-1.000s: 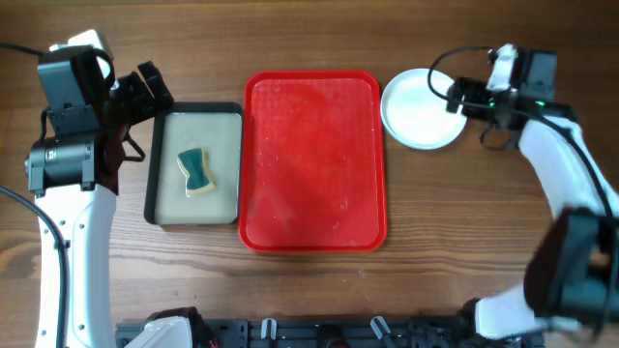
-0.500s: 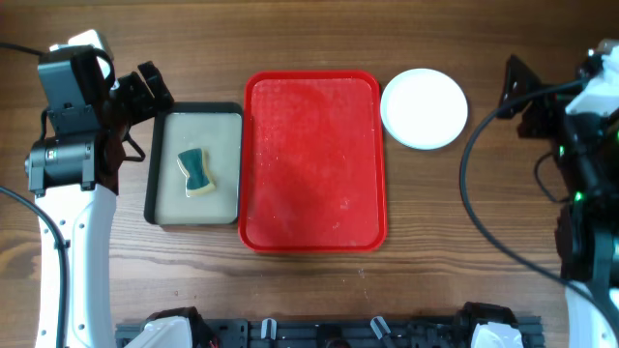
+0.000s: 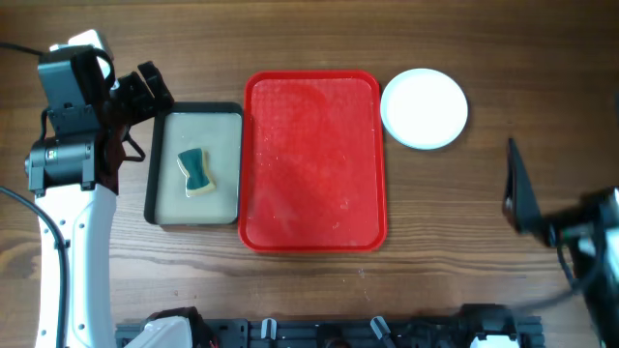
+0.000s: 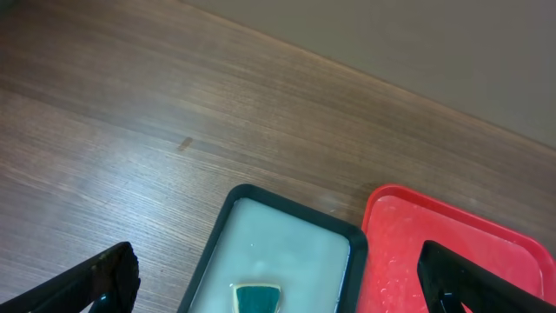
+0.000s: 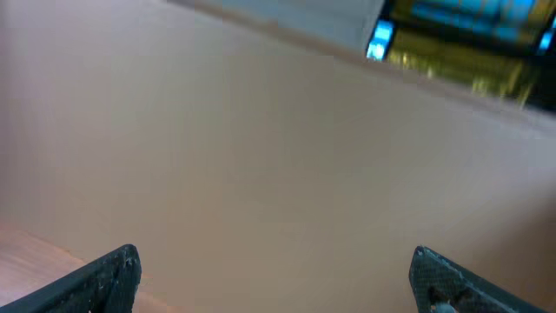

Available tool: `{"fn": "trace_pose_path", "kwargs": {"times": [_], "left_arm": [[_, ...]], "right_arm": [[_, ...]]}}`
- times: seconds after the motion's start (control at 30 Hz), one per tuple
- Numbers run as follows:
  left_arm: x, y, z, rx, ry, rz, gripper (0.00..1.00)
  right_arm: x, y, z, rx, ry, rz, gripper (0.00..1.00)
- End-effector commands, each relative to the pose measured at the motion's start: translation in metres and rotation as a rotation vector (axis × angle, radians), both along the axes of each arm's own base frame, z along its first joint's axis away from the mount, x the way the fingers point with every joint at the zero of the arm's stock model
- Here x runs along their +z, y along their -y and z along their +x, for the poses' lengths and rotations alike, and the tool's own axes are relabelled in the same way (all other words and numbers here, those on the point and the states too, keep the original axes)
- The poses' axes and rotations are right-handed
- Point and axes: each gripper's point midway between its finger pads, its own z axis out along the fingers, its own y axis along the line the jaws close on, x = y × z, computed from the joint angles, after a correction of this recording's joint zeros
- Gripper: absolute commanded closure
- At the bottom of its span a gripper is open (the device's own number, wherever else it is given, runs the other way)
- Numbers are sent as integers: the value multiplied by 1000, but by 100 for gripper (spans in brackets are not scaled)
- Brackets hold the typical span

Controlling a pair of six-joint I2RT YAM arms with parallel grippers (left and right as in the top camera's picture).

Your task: Clean dirty plates on tray and stack at the side

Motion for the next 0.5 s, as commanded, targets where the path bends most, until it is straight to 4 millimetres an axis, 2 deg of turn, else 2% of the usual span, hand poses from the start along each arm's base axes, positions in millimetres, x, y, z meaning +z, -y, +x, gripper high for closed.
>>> {"fn": "trace_pose_path", "kwargs": {"times": [0.0,0.1,0.23,0.27,0.4,0.47], "left_arm": [[3,-3,1,14,8,3,0],[3,-3,1,14,8,3,0],[3,-3,1,14,8,3,0],[3,-3,1,14,8,3,0],[3,-3,1,14,8,3,0],[3,-3,1,14,8,3,0]], "right_arm": [[-17,-10,-21,38,80,-55,0],[-63,-12,-22,49,125,-59,1],[-144,-21,-4,107,67,-63,0],[-158,-24,-1,125,74,-63,0],[-181,-30,0,152,244,-64,0],[-201,-31,6,153,255,-61,0]]}}
